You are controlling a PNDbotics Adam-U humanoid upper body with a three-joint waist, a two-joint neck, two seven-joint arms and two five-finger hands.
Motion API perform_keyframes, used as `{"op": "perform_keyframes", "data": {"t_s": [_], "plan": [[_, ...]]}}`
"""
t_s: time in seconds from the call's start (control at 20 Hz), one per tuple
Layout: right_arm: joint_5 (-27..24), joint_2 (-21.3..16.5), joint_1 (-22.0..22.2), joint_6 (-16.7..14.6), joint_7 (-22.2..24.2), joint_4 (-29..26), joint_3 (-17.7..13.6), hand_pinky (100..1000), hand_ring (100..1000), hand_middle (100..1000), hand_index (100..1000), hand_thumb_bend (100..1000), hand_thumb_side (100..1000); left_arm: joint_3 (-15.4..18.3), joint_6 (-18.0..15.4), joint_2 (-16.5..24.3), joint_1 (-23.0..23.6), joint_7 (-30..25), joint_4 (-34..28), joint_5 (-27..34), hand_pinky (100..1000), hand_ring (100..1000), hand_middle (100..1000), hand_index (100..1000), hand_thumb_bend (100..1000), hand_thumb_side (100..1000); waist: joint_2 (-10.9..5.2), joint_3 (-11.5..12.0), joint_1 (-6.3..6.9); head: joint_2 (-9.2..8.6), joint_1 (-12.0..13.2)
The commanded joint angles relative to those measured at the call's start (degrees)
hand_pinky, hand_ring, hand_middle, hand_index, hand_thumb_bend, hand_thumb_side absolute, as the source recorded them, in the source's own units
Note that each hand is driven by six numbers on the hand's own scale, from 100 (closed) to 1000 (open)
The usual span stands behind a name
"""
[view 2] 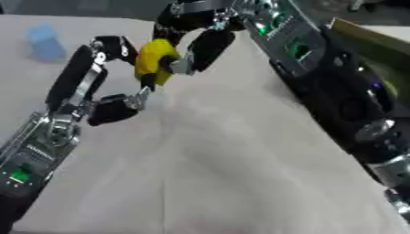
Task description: Pick up the objects with one hand, pass them to the other hand, and then place them into the box on the other side of the table.
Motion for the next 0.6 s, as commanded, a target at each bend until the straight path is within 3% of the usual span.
{"op": "perform_keyframes", "data": {"t_s": [0.05,0.3,0.6], "plan": [[-0.69,-1.72,-0.88,0.37,-0.14,-1.12,-0.86,846,648,573,550,100,103,0.6,1.66,0.28,-1.06,0.41,-0.45,0.35,701,630,574,731,305,463,-1.33,-0.04,-0.19,0.11,-0.15],[-0.98,-2.17,-0.82,0.42,-0.18,-1.25,-1.19,846,646,572,542,100,101,0.61,4.1,0.35,-0.95,1.02,-0.26,0.61,728,670,613,781,390,568,-1.34,-0.08,-0.18,0.14,-0.27],[-2.56,-3.57,-0.18,1.04,-1.3,-2.06,-2.81,851,646,575,542,100,100,1.11,7.7,0.94,-0.37,2.26,-0.04,0.59,769,720,669,839,501,766,-1.44,-0.13,-0.22,0.12,-0.37]]}}
